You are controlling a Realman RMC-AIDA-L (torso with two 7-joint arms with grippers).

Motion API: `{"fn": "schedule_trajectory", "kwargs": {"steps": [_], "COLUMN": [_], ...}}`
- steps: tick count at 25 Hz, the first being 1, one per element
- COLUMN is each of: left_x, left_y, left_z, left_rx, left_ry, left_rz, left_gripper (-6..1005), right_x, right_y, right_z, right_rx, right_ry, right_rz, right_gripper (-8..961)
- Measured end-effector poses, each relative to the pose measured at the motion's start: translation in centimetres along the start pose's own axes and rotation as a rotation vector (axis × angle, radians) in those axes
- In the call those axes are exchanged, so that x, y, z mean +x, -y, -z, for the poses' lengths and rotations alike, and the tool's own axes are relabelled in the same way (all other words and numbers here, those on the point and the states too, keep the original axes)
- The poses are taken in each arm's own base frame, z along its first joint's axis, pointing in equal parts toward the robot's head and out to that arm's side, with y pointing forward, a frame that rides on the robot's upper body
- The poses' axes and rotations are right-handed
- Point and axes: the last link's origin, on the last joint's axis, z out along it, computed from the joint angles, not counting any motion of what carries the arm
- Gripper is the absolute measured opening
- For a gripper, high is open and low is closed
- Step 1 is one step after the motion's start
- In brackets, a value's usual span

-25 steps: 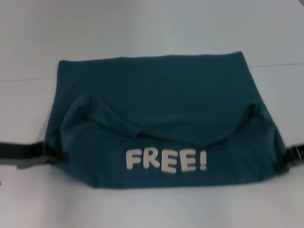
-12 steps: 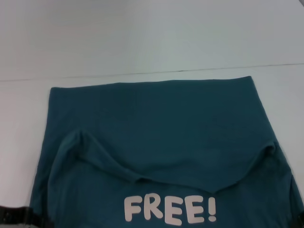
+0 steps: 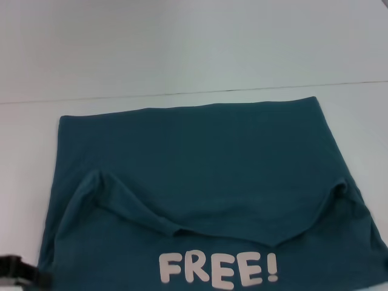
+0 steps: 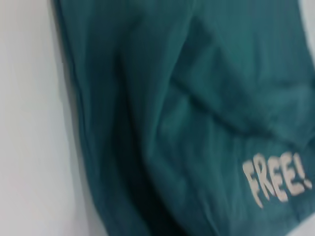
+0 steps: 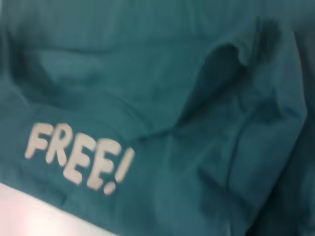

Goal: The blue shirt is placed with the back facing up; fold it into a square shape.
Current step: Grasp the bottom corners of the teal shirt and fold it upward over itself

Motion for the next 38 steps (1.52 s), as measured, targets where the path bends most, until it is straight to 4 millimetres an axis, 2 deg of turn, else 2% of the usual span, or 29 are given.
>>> {"fn": "schedule_trajectory", "kwargs": {"steps": [4, 8, 17, 21, 26, 32, 38], "left_x": [1.8, 4.1, 9.8, 11.5, 13.3, 14.7, 15.7], "left_y": [-0.4, -1.4, -3.7, -4.0, -4.1, -4.3, -4.5], "left_z": [2.3, 3.4, 4.0, 4.0, 2.7, 0.1, -0.9], "left_rx": [-0.015, -0.008, 0.061, 0.105, 0.183, 0.242, 0.268], "left_ry": [-0.078, -0.113, -0.229, -0.278, -0.325, -0.347, -0.409], "left_rz": [-0.012, -0.038, -0.040, -0.029, -0.021, -0.044, -0.041], "left_gripper": [31, 31, 32, 32, 32, 31, 31], "right_x": [-1.6, -3.6, -8.2, -9.7, -11.0, -12.5, -14.2], "right_y": [-0.4, -1.0, -1.8, -1.4, -0.7, 0.2, 0.3], "right_z": [2.2, 3.7, 5.7, 6.4, 5.7, 2.6, 1.0], "right_rx": [-0.038, -0.047, -0.012, 0.006, 0.035, 0.115, 0.186], "right_ry": [0.098, 0.180, 0.383, 0.502, 0.603, 0.647, 0.721], "right_rz": [0.037, 0.055, 0.047, 0.013, -0.027, -0.068, -0.080], "right_gripper": [30, 30, 29, 29, 29, 29, 29]}}
